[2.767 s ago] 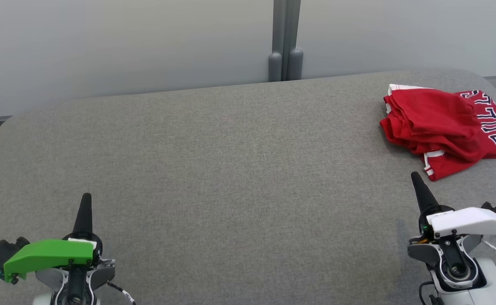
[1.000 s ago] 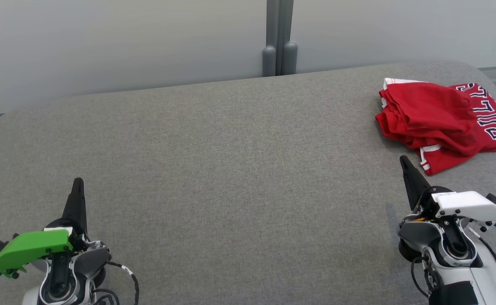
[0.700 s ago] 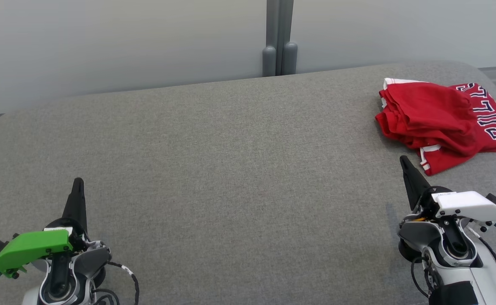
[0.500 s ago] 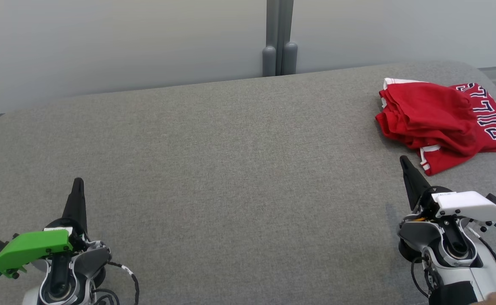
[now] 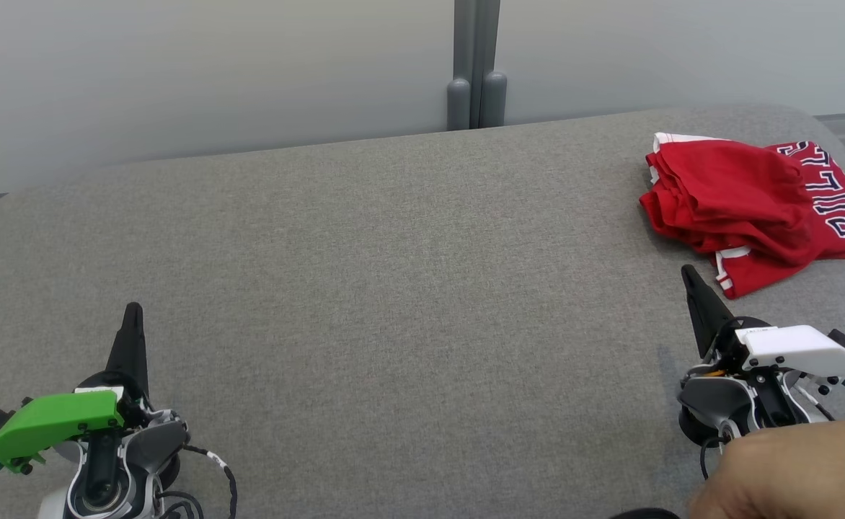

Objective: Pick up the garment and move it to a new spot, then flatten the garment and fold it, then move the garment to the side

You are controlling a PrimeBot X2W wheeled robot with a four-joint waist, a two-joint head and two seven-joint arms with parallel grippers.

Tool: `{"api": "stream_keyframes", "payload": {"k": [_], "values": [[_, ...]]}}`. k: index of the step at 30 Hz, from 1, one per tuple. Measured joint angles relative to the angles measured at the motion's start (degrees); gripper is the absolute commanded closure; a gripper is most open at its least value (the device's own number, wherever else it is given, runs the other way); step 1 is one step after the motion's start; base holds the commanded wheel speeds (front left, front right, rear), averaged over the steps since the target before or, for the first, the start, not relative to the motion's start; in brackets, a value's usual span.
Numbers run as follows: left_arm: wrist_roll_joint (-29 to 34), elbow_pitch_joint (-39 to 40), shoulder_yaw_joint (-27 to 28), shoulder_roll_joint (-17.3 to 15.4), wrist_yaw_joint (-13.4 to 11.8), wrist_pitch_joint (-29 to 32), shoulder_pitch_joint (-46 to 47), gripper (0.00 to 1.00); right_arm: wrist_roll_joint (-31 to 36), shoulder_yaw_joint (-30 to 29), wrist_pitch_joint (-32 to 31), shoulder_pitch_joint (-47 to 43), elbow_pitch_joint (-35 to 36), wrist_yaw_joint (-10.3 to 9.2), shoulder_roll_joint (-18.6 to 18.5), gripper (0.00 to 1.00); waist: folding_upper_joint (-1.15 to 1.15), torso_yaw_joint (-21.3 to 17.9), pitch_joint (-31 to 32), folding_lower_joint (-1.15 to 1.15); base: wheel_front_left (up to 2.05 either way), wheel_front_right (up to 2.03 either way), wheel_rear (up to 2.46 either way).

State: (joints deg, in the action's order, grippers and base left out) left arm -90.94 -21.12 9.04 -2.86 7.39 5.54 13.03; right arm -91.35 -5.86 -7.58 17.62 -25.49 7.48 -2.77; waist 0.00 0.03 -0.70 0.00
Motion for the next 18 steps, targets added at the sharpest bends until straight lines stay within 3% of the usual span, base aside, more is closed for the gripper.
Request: {"api": "stream_keyframes", "payload": {"k": [18], "values": [[0.00,0.00,0.02,0.01,0.00,0.00,0.00,1.00,0.00,-0.01,0.00,0.00,0.00,0.00,0.00,1.00,0.00,0.00,0.00,0.00,0.00,0.00,0.00]]}}
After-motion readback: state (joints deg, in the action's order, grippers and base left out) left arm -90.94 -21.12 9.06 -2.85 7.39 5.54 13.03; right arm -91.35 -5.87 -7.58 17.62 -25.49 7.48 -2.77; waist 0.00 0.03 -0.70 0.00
